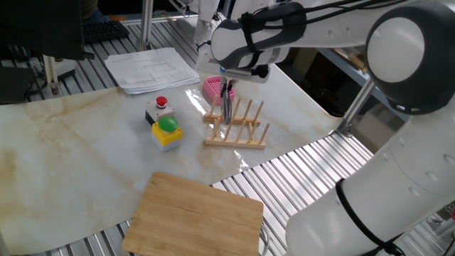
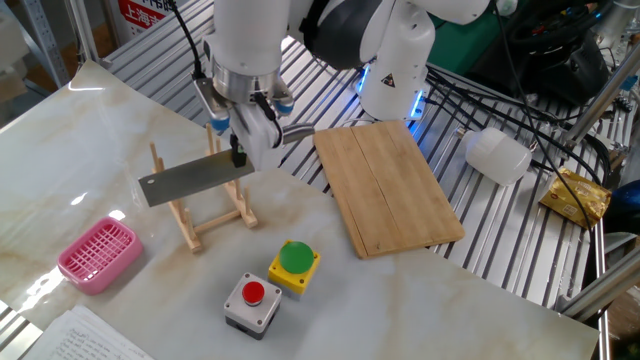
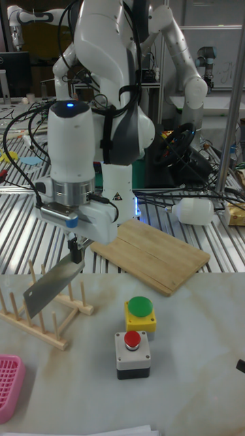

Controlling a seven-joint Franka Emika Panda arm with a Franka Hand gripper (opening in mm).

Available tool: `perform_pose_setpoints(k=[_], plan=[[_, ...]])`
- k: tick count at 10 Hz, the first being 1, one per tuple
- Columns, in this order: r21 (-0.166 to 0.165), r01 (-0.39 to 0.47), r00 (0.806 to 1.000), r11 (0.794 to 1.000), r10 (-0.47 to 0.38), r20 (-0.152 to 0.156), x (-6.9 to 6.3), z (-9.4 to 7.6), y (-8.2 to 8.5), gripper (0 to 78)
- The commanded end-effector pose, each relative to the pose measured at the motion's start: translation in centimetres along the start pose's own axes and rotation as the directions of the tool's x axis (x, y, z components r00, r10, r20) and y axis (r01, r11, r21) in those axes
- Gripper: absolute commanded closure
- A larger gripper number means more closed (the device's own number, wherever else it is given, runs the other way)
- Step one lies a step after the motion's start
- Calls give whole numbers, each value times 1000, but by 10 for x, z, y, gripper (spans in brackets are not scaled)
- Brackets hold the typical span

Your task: Put the knife on the knife rack

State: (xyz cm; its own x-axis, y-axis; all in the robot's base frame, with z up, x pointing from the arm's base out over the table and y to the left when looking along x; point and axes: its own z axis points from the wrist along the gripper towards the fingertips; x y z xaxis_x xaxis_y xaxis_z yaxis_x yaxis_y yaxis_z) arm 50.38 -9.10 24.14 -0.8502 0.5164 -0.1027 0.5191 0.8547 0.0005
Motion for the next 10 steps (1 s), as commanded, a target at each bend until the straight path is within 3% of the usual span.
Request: perform_pose_setpoints(k=[1,6,10], plan=[[-1,10,1000,1000,-10,4,-1,3,1,750],[-2,24,1000,1000,-24,6,2,17,1,750],[-8,14,1000,1000,-14,4,3,18,1,750]])
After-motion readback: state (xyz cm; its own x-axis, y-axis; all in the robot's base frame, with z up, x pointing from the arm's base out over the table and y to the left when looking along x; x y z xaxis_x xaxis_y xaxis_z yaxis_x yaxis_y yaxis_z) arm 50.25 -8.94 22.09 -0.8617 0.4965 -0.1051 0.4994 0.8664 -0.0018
